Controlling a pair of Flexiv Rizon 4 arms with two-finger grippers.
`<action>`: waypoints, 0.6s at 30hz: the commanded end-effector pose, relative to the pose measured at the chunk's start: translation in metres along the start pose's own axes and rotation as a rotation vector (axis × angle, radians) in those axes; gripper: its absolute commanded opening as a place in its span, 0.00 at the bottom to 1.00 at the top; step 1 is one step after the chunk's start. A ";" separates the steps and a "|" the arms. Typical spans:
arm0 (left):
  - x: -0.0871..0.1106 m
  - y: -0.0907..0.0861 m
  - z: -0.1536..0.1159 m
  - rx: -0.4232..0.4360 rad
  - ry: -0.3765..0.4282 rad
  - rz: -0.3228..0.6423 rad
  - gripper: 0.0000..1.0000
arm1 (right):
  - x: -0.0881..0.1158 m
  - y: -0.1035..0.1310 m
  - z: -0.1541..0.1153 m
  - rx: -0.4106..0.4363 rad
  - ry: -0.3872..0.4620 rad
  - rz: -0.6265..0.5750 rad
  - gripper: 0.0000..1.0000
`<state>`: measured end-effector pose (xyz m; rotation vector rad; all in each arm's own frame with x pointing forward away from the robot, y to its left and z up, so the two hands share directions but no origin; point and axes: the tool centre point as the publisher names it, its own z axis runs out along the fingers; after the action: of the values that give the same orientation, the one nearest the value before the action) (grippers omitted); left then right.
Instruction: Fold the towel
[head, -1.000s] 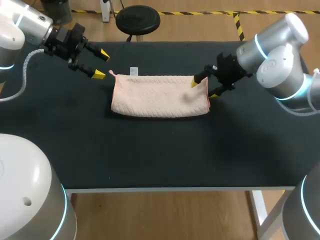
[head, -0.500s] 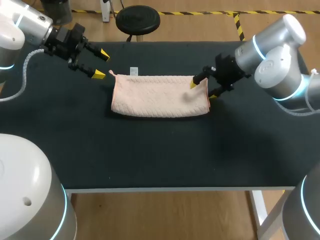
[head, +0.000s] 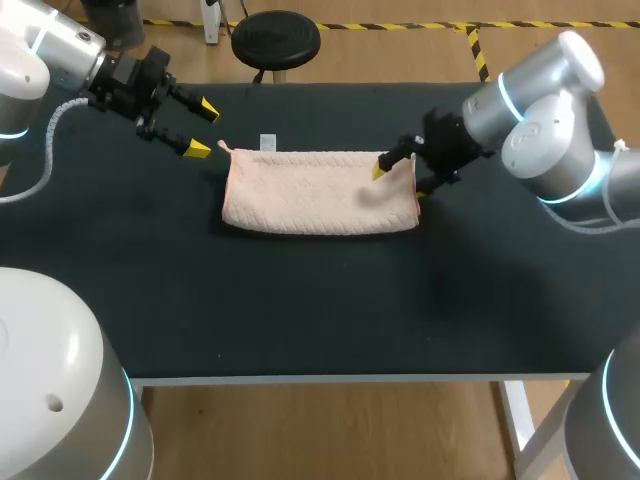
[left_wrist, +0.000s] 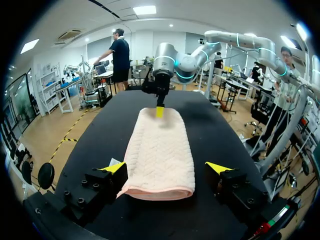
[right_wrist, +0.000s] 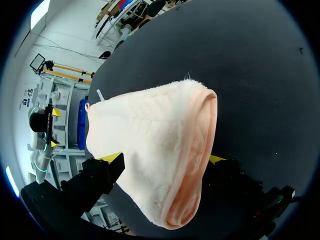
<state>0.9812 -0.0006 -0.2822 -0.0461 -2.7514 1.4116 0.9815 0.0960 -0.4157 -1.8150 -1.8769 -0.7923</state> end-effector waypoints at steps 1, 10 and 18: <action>0.000 0.000 0.000 0.001 -0.002 0.001 1.00 | -0.001 0.001 0.003 -0.008 -0.012 -0.004 0.65; 0.000 0.000 0.000 0.001 -0.002 0.001 1.00 | -0.002 0.005 -0.006 -0.053 -0.127 -0.025 0.00; 0.000 0.000 0.000 0.001 -0.002 0.001 1.00 | 0.008 0.012 -0.003 -0.071 -0.201 0.000 0.00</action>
<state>0.9812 -0.0006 -0.2822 -0.0460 -2.7514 1.4115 0.9906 0.0929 -0.4109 -1.9681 -1.9683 -0.7536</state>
